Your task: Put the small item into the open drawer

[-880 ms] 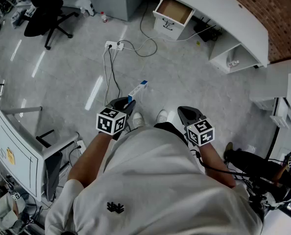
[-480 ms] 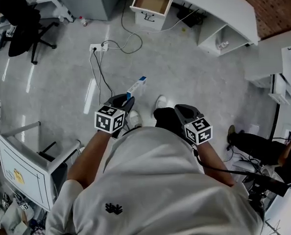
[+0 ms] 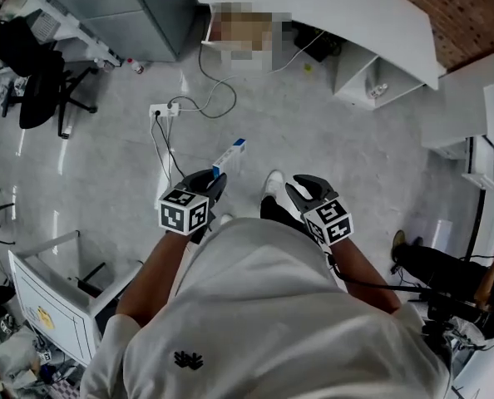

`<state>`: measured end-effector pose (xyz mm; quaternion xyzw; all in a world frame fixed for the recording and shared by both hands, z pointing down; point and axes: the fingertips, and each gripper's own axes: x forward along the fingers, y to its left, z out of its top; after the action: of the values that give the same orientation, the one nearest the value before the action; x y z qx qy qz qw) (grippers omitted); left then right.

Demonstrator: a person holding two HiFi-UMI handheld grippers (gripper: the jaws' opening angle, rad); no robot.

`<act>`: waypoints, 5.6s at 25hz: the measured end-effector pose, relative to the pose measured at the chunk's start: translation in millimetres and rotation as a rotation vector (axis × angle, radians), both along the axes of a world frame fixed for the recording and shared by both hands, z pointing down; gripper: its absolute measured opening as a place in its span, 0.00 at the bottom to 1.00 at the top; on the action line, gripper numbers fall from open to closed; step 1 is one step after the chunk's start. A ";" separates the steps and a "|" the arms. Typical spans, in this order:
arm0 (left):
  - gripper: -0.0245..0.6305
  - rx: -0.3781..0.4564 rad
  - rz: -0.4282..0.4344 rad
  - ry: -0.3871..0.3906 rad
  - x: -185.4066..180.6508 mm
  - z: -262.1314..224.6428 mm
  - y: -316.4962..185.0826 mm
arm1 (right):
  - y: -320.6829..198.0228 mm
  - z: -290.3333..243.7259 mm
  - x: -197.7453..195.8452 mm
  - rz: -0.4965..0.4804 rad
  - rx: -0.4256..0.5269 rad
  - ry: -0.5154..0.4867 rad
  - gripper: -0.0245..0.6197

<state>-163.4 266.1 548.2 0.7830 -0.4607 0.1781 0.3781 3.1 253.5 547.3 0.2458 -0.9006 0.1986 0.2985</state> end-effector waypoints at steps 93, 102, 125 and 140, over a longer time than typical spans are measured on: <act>0.22 -0.324 0.338 -0.499 1.8 389.4 -776.4 | -409.4 75.8 87.9 0.856 -0.389 0.222 0.18; 0.28 -0.301 0.332 -0.483 1.0 376.6 -763.2 | -402.3 79.1 84.8 0.841 -0.368 0.196 0.18; 0.24 -0.177 0.254 -0.357 24.4 215.1 -594.3 | -338.1 48.7 139.5 0.647 -0.179 0.054 0.16; 0.08 -0.072 0.281 -0.171 106.4 85.7 -388.1 | -253.4 7.4 168.2 0.421 -0.104 -0.011 0.10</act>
<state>-57.0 -122.1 634.0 0.8075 -0.3706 0.3119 0.3367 171.4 0.1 554.8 0.4117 -0.8195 0.3042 0.2576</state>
